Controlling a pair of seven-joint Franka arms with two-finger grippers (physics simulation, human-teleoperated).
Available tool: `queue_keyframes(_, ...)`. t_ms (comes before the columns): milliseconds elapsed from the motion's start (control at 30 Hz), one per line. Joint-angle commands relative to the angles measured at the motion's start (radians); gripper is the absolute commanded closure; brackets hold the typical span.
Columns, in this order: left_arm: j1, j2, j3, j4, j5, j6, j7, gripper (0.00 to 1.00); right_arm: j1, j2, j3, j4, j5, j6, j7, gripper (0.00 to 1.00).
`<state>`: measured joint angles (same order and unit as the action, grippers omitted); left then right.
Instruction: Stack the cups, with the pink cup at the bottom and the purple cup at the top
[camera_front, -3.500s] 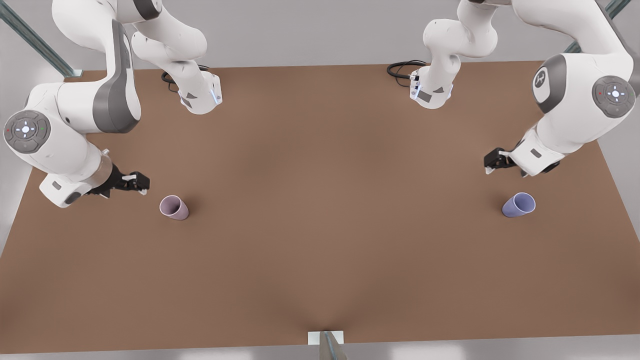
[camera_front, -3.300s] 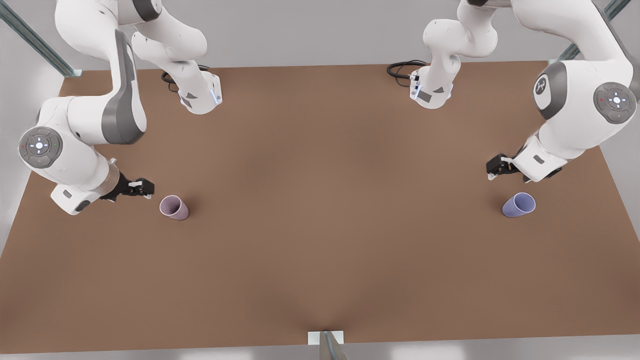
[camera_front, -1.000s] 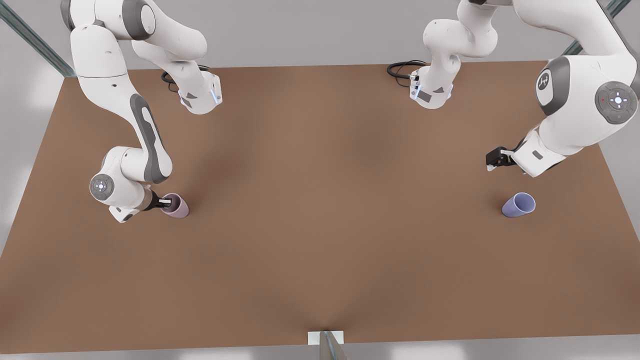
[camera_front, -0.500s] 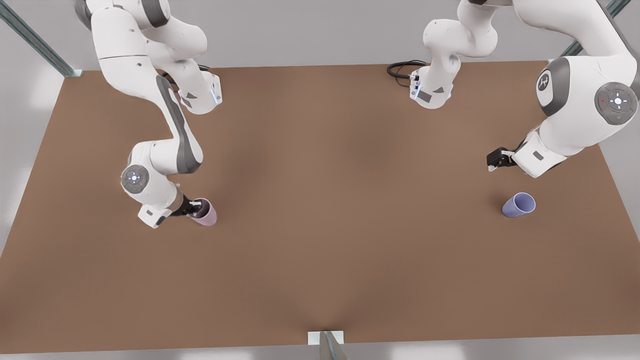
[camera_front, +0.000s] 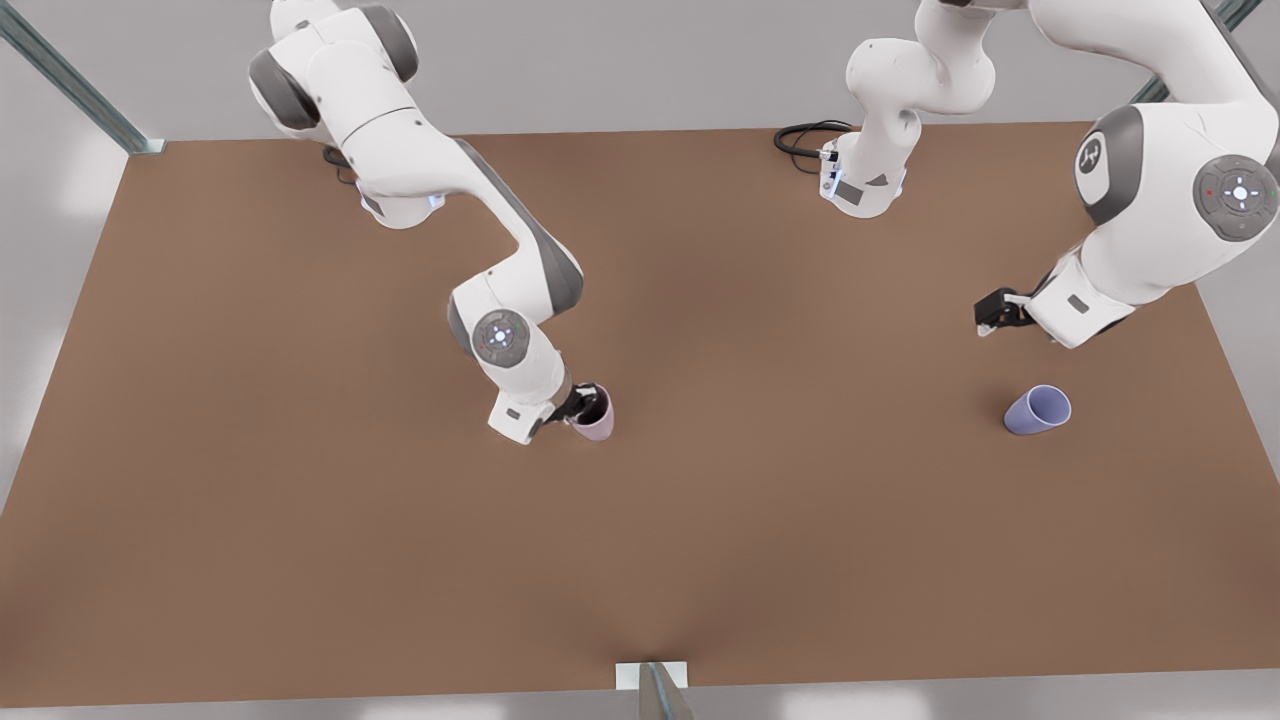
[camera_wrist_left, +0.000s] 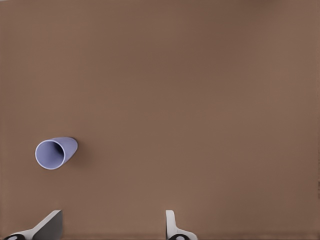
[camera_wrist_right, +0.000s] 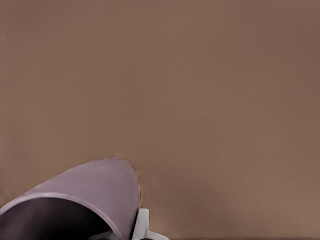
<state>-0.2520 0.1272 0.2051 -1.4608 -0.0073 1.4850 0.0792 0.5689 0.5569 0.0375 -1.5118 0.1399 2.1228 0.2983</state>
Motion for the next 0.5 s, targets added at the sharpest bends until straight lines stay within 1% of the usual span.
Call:
queue_keyframes(0, 0.002, -0.001, 0.000, 0.000, 0.000, -0.014, 0.007, 0.00, 0.035, 0.018, 0.015, 0.032, 0.001, -0.073, 0.544, 0.79)
queue_keyframes(100, 0.002, 0.003, 0.002, 0.000, 0.001, -0.012, 0.010, 0.00, 0.114, 0.049, 0.015, 0.067, 0.003, -0.073, 0.602, 0.79)
queue_keyframes(233, 0.005, 0.008, 0.002, -0.001, 0.000, -0.014, 0.008, 0.00, 0.178, 0.075, 0.013, 0.093, 0.000, -0.073, 0.648, 0.79)
queue_keyframes(300, 0.007, 0.020, 0.002, -0.003, -0.002, -0.011, 0.013, 0.00, 0.200, 0.120, 0.013, 0.125, -0.002, -0.075, 0.697, 0.79)
queue_keyframes(467, 0.037, 0.052, 0.007, -0.044, -0.003, 0.018, 0.030, 0.00, 0.207, 0.176, 0.013, 0.130, -0.029, -0.064, 0.700, 0.79)
